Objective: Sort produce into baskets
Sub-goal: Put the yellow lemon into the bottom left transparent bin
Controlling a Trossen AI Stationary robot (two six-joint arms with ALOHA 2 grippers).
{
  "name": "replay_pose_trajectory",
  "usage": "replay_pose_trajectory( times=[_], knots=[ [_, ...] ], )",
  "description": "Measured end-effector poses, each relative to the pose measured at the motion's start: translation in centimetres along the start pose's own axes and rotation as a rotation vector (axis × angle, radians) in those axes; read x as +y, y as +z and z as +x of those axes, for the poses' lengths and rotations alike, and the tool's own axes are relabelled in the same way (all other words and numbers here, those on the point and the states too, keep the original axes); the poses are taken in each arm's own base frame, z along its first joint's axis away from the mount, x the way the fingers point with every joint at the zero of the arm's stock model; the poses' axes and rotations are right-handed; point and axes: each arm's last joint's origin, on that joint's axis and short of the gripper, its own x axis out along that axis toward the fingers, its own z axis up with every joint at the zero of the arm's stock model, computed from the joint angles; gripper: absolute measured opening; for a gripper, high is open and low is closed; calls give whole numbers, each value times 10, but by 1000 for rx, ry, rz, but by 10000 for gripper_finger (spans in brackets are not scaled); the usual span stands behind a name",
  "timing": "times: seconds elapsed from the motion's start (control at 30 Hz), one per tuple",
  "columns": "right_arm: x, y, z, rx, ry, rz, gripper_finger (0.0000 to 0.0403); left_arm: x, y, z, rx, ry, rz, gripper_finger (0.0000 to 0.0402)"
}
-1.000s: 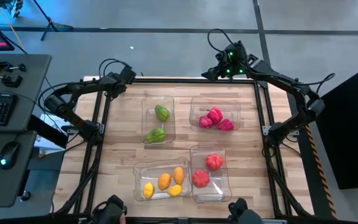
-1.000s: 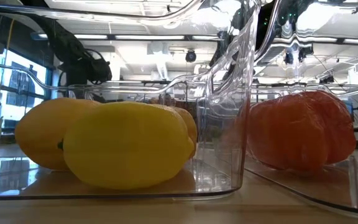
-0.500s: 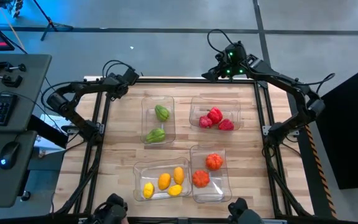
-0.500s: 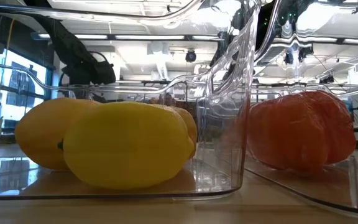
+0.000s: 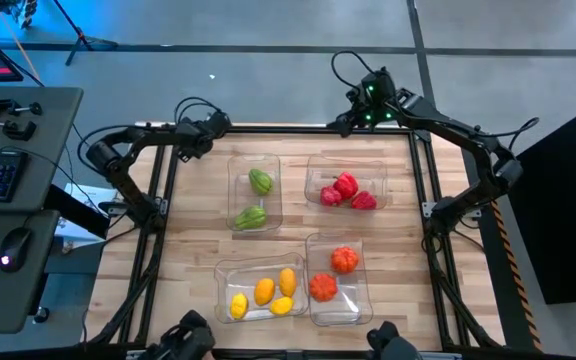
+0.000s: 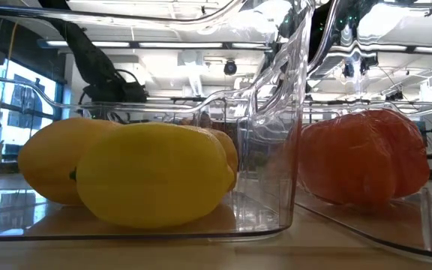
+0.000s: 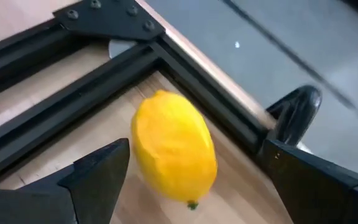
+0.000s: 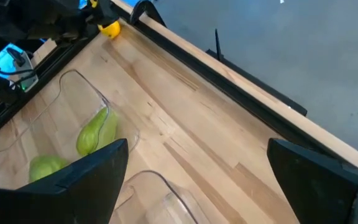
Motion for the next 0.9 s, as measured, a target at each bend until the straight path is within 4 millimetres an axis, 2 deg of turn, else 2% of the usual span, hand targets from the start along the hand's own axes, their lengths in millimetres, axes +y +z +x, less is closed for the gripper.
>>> replay_pose_trajectory(
  times=[0.2, 0.5, 0.67, 0.77, 0.9],
  knots=[
    [1, -4, 0, 41, 34, -11, 376, -10, -10, 6, 25, 79, 107, 355],
    [0, -9, -1, 95, 31, -21, 376, -12, -2, 11, -21, 150, -135, 355],
    [0, -9, -1, 97, 32, -39, 376, -13, 5, 14, 3, 172, -171, 352],
    [-1, -11, -1, 115, 30, -42, 376, -12, 6, 15, 4, 182, -179, 330],
    [-1, -14, -1, 145, 27, -53, 376, -11, 6, 18, 48, 198, -165, 270]
  ],
)
